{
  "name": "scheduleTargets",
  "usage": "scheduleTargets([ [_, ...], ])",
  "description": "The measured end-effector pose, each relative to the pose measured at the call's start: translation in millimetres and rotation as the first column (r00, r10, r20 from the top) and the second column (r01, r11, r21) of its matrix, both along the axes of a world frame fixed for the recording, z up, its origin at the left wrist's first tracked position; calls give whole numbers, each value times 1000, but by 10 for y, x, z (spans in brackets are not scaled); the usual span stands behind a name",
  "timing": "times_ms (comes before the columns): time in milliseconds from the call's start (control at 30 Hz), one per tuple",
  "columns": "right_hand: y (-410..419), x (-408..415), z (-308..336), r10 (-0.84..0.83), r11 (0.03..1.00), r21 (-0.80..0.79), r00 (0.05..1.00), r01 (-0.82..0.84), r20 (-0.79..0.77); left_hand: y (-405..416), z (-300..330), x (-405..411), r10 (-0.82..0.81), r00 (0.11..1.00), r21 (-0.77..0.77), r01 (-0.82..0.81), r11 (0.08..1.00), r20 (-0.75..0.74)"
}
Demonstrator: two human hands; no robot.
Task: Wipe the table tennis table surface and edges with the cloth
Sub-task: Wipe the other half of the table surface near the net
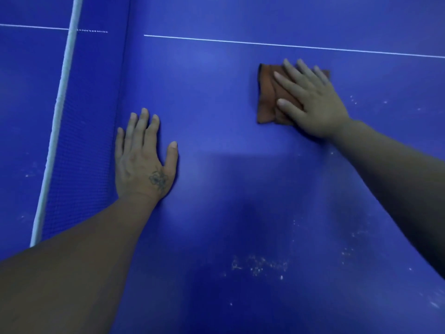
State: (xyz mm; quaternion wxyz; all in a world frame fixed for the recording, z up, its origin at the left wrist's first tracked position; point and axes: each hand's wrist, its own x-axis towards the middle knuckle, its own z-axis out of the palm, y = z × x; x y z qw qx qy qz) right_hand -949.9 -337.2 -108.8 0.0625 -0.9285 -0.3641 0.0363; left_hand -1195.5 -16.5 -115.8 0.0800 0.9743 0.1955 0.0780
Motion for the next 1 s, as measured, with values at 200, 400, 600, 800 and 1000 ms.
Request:
scheduleTargets([
  [200,-312,-1516,12,61,998,-16,998,-61,-10,-22,42,9,6,1000,-23,-6,1000,-11],
  [400,-293,-2865,-5,186,983,21,977,-185,-102,-20,37,11,5,999,-26,-6,1000,-32],
  [600,-180,-1401,65,41,998,39,999,-42,10,-31,52,4,0,999,-9,-1,1000,-46],
  [800,-164,-593,51,3,997,81,1000,-2,-10,-29,28,-7,-2,1000,-1,2,1000,-19],
  [1000,-146,-1394,-10,-103,993,67,994,100,40,-28,19,-13,-12,1000,-11,13,1000,10],
])
